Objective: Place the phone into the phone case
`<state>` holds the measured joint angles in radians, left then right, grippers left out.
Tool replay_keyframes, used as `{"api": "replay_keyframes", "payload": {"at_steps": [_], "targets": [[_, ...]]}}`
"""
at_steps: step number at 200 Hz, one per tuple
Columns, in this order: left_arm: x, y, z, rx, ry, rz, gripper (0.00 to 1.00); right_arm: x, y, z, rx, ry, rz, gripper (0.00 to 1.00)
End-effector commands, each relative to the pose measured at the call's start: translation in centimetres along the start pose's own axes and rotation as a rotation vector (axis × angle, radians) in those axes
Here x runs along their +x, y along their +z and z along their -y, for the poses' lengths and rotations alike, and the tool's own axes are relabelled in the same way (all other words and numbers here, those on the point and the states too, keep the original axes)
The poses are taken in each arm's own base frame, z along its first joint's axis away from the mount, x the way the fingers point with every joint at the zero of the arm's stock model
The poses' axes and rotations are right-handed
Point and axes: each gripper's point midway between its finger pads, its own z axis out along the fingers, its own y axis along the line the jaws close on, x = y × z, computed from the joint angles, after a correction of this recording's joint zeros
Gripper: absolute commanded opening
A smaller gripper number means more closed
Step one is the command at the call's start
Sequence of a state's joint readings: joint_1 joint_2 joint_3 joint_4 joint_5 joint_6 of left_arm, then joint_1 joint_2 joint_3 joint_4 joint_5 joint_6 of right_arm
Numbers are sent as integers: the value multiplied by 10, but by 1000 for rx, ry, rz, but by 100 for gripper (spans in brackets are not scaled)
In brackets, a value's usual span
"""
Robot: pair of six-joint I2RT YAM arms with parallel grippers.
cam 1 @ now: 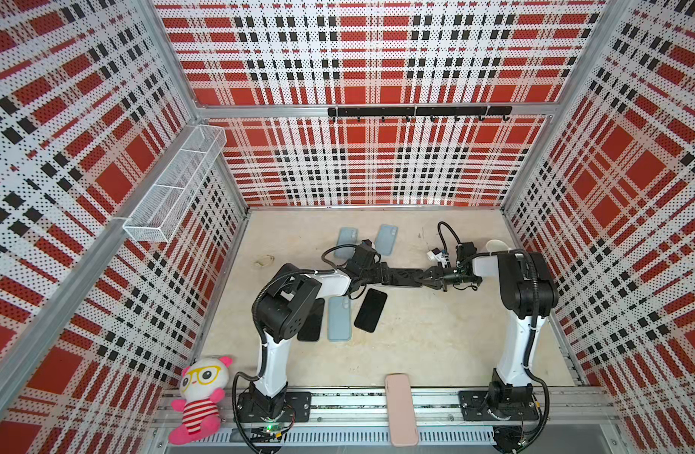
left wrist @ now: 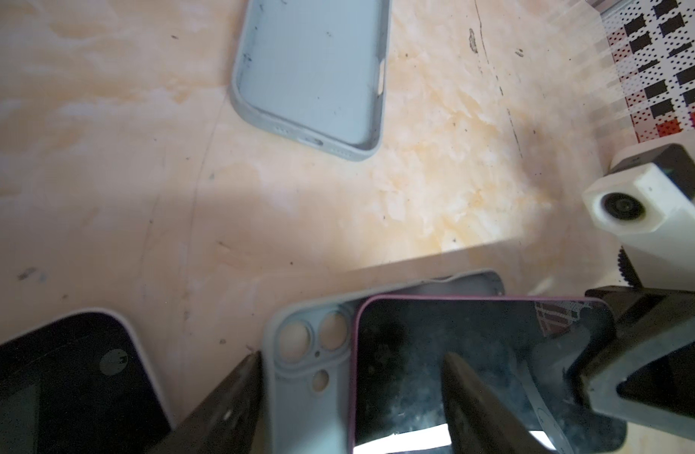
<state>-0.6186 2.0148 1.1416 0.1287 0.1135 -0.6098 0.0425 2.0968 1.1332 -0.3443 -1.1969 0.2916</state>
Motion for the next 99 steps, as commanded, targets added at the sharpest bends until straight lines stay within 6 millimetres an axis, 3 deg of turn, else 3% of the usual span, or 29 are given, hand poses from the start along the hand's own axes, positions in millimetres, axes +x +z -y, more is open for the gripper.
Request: {"api": "replay_keyframes", "payload": {"at_steps": [1,99], "targets": [[66,1,-3,4,-22,-213,73,25,-5,28,154,67,-30,5],[69,-4,7,1,17,-210,64,44,-14,22,180,66,-40,5]]}}
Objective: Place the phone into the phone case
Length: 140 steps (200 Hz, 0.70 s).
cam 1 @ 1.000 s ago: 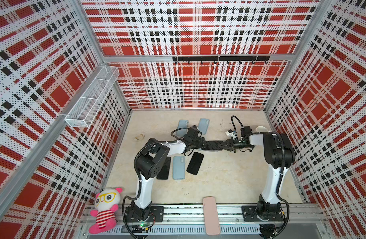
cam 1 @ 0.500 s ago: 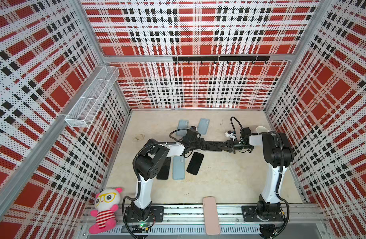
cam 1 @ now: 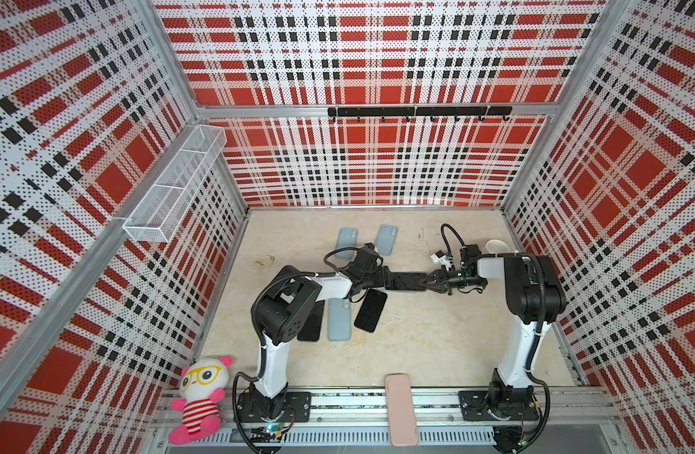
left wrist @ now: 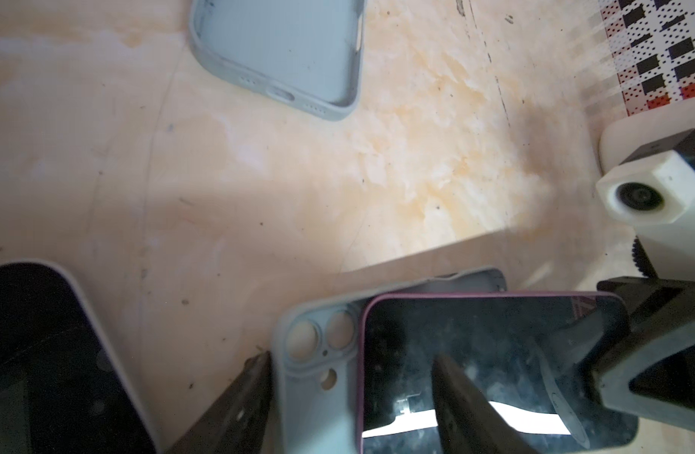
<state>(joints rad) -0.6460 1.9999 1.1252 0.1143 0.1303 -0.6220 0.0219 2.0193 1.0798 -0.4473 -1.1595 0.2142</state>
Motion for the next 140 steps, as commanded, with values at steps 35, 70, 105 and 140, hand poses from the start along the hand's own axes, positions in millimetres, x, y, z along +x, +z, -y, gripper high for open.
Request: {"api": "replay_keyframes", "payload": {"at_steps": [35,70,105,140], "targets": [[54,-4,5,-17,57,-187,61,31,-4,27,150,78,-30,5],[61,8,15,37,67,-215,66,39,-7,25,155,87,-38,5],[66,16,22,99,47,-214,74,47,-4,22,111,101,-48,5],[64,11,7,53,46,-206,79,47,-5,19,63,107,-25,4]]}}
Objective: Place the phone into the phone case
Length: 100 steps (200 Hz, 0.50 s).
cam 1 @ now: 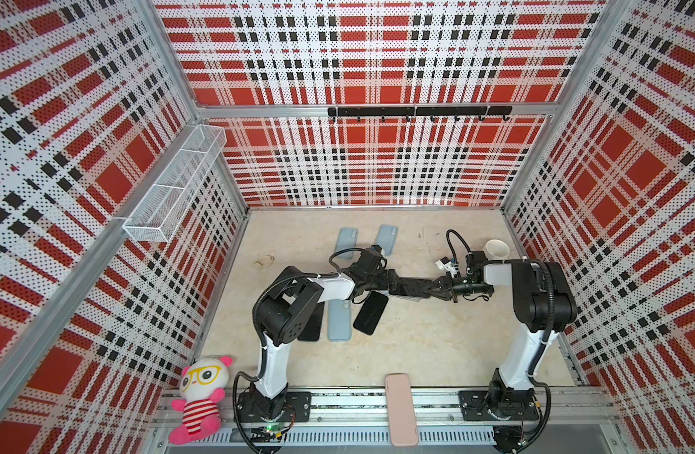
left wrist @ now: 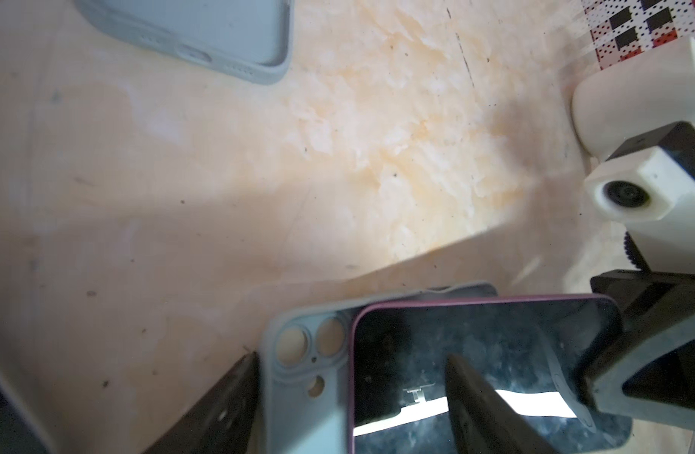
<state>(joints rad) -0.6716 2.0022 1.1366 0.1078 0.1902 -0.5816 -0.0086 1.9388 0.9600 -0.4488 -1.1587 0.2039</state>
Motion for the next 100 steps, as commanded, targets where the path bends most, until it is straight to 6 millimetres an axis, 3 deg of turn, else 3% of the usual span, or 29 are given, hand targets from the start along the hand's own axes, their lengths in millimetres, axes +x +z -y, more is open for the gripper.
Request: {"api": "replay_keyframes", "payload": {"at_steps": [1,30,100], "targets": [[52,12,-11,-8,-17,-160,79,20,6,16,60,67,-36,5],[35,-3,-25,-55,-10,-128,83,19,5,9,29,52,-26,4],[11,-19,-24,-26,-43,-87,78,13,-5,-26,-37,-12,1,2]]}}
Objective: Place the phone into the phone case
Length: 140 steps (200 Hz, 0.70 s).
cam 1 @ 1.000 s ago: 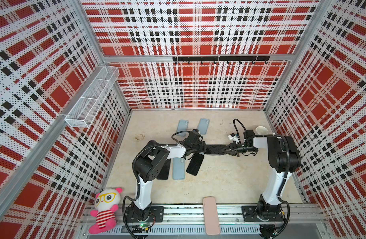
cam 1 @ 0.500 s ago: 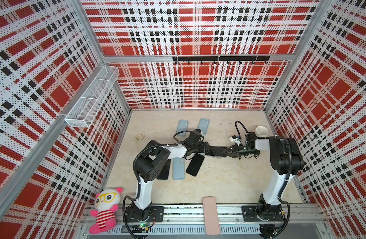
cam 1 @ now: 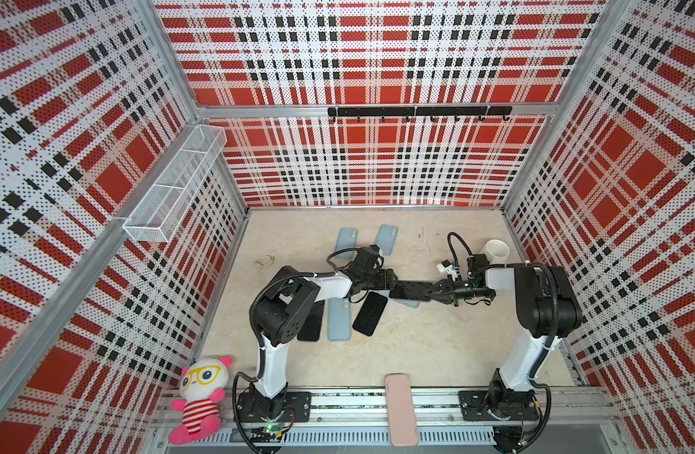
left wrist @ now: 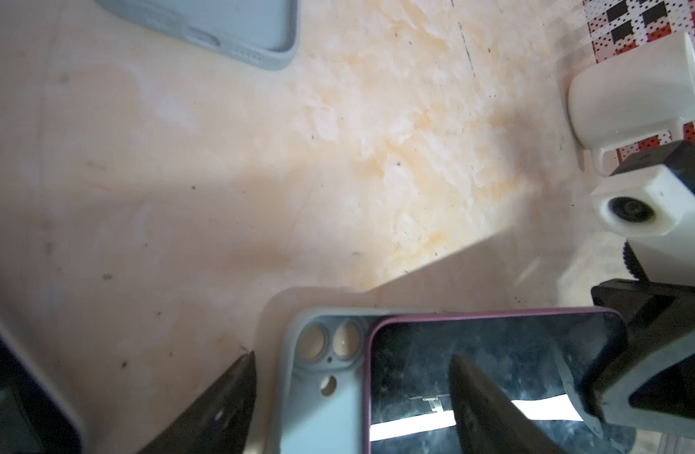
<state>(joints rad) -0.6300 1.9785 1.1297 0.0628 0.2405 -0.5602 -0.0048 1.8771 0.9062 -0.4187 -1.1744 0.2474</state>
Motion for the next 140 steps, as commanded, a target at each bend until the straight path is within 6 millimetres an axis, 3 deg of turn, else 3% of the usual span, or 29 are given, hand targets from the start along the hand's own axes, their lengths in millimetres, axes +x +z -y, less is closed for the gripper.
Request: {"api": "replay_keyframes", "payload": {"at_steps": [1,43,82,140], "targets": [[14,-9,-13,-30,-32,-58,78,3,-2,-16,-20,-19,-8,2],[13,-15,-9,17,-60,-48,73,0,-5,-26,-41,-31,9,2],[22,-16,5,130,-128,-42,67,0,2,-14,-25,7,33,2],[35,-12,15,161,-150,-59,64,0,15,4,2,50,66,2]]}}
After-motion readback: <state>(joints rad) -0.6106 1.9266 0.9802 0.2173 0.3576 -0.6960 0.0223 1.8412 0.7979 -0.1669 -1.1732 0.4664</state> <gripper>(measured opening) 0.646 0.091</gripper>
